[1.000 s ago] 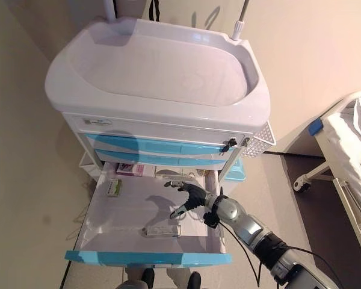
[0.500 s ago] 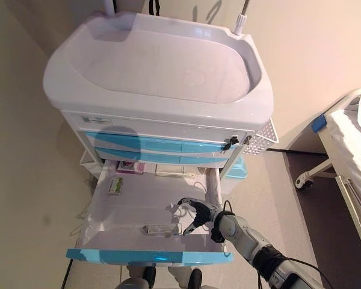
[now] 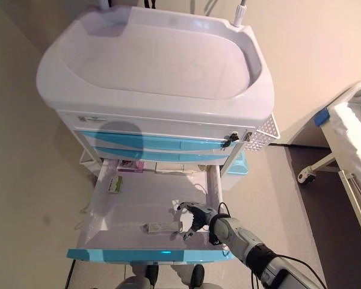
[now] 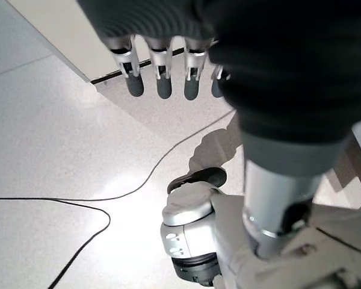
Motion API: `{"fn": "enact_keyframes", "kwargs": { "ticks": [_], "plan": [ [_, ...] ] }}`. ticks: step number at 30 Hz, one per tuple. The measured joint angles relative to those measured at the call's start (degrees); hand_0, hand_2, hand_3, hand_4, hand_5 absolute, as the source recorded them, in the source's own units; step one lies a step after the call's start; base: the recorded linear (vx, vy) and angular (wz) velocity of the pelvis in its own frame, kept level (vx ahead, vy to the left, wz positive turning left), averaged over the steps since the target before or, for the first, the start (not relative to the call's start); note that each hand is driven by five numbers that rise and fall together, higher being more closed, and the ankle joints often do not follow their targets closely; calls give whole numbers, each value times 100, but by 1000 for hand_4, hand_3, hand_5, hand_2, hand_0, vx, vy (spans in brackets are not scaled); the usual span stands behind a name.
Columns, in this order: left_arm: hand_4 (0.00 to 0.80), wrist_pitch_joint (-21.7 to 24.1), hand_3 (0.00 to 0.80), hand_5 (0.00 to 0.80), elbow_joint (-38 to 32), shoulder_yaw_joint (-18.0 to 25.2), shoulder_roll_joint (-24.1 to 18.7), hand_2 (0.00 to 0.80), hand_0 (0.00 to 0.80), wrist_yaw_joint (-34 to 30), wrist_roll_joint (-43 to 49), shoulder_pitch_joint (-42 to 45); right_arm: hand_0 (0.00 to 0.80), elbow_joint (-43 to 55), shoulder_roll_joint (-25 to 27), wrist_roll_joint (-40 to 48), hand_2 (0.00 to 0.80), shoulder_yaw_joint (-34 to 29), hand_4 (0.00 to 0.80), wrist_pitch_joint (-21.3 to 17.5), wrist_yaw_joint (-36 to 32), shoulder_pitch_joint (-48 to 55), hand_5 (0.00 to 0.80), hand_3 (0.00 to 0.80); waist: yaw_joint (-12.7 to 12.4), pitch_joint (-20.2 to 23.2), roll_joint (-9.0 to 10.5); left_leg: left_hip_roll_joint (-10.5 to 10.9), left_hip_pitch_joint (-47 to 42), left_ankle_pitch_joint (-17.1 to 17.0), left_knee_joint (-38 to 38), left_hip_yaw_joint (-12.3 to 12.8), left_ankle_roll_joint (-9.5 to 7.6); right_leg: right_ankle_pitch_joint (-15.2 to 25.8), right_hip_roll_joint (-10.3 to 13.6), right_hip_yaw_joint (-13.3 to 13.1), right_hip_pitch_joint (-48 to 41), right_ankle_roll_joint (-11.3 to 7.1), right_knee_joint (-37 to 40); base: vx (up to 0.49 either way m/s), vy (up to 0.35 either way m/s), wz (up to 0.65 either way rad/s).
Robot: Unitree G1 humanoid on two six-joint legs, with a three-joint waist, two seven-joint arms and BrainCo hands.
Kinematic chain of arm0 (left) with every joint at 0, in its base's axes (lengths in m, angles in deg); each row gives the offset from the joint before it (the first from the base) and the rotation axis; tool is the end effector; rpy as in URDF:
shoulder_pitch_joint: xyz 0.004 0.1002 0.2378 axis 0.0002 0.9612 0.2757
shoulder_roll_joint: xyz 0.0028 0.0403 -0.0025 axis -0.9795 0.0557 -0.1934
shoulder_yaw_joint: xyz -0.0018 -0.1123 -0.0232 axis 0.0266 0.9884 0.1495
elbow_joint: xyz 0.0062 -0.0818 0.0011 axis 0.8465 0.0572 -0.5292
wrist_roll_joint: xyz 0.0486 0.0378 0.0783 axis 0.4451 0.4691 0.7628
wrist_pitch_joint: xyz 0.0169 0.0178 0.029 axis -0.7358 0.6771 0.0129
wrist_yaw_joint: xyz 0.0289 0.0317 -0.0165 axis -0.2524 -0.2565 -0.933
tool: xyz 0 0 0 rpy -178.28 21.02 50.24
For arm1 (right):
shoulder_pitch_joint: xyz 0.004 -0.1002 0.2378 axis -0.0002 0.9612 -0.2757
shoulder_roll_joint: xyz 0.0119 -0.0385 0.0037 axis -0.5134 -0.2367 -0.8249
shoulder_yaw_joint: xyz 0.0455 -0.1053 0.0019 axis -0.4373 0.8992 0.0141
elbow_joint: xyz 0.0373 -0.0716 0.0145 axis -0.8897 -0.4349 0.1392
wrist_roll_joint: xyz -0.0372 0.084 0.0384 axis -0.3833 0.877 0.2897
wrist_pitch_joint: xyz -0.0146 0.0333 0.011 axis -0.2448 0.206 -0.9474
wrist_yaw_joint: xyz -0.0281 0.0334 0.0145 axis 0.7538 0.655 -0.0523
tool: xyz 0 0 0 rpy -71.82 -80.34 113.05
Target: Open the drawer and pick up the medicine
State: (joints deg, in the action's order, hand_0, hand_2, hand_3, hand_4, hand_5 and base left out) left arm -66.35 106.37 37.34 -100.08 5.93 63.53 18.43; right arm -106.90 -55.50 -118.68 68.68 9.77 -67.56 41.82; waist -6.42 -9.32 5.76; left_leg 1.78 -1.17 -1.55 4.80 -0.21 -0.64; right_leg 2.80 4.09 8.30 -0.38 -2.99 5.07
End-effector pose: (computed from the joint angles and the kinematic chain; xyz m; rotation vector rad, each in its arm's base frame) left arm 0.0288 0.2560 -0.1218 0.5407 1.2745 -0.0147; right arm 0.2160 -0.1291 -0.0339 -1.0827 0.1873 0.8416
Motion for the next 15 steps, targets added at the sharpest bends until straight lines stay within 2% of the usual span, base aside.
{"fn": "enact_keyframes", "kwargs": {
  "ticks": [15],
  "plan": [
    [0, -5, 0, 0, -45, -233, 137, 0, 0, 167, -185, -102, 0, -622, -409, -141, 0, 140, 0, 112, 393, -328, 0, 0, -26, -159, -78, 5, 175, -2, -30, -10, -2, 4, 4, 10, 146, 1, -2, 0, 0, 0]
  ]
}}
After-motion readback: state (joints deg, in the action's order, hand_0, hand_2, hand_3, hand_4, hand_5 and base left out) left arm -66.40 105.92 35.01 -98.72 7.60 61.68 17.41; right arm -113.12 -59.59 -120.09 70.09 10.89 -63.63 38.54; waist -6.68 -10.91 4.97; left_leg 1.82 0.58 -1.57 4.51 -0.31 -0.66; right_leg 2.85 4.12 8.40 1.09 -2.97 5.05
